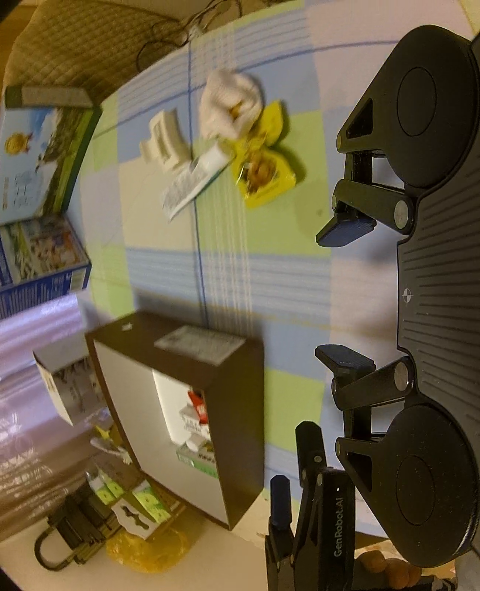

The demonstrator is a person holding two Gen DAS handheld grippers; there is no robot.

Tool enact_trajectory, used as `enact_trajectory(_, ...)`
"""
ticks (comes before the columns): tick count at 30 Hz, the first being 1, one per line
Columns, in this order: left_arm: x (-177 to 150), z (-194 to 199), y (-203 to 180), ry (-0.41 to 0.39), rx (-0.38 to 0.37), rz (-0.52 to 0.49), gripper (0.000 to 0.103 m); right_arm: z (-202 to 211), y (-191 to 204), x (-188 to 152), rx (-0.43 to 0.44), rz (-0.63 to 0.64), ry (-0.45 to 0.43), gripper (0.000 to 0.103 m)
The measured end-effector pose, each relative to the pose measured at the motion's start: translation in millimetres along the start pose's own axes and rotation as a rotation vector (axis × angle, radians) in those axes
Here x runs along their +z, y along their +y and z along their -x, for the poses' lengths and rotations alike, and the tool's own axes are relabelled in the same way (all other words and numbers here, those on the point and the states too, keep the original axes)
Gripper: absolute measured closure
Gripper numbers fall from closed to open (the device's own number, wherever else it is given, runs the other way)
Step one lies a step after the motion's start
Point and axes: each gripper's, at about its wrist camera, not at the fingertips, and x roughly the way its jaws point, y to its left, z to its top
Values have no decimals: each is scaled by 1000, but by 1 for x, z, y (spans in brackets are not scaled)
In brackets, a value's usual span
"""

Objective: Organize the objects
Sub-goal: 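Withdraw both tools from the box toward the remaining items, then grasp the yellow snack packet with the left tool while the right tool grasps the white towel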

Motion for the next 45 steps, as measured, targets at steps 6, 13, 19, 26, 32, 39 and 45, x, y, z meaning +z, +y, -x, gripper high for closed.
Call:
enact_trajectory(6, 4, -7, -29, 8, -22, -39, 18, 13, -35, -8, -30, -81, -20, 47)
enact_trajectory(13, 10, -18, -58, 20, -44, -91, 18, 26, -73, -13, -79, -146, -39, 47)
enact_trajectory(19, 19, -36, -83, 21, -70, -142, 18, 36, -102, -18, -121, -190, -50, 47)
enact_trajectory(26, 22, -66, -123, -3, -112, -246, 18, 44, -131, -24, -150, -241, -44, 47)
enact_trajectory(32, 24, -92, -164, -69, -101, -407, 19, 49, -155, -29, -168, -291, -38, 47)
enact_trajectory(39, 29, -132, -200, -139, -29, -605, 29, 55, -183, -34, -193, -351, -34, 47)
enact_trajectory(45, 34, -157, -214, -138, -7, -691, 42, 57, -200, -37, -212, -395, -33, 47)
